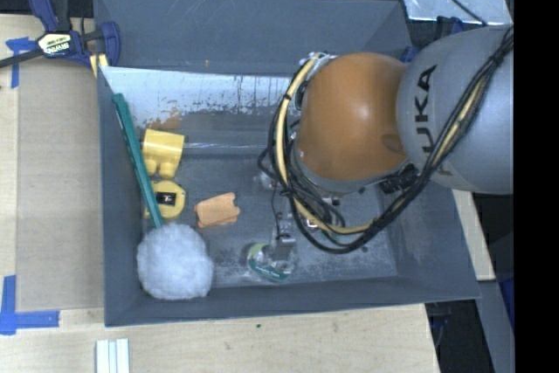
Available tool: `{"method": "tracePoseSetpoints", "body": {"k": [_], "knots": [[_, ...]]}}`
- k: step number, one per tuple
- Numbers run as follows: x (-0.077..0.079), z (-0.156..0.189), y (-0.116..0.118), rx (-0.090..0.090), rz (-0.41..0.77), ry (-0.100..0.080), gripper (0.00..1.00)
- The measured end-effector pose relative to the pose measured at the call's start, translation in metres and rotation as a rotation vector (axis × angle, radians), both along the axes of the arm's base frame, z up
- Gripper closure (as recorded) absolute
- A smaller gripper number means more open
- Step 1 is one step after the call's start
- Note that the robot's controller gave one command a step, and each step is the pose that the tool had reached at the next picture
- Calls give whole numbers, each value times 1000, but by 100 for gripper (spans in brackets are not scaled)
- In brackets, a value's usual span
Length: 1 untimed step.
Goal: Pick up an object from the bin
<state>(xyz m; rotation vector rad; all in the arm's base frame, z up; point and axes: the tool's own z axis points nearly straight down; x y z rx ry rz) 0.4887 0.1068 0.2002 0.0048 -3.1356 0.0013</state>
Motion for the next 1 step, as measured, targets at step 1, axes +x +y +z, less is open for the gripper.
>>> {"method": "tracePoseSetpoints", "body": {"k": [1], "knots": [[2,4,0,2,-3,-8,0]]}}
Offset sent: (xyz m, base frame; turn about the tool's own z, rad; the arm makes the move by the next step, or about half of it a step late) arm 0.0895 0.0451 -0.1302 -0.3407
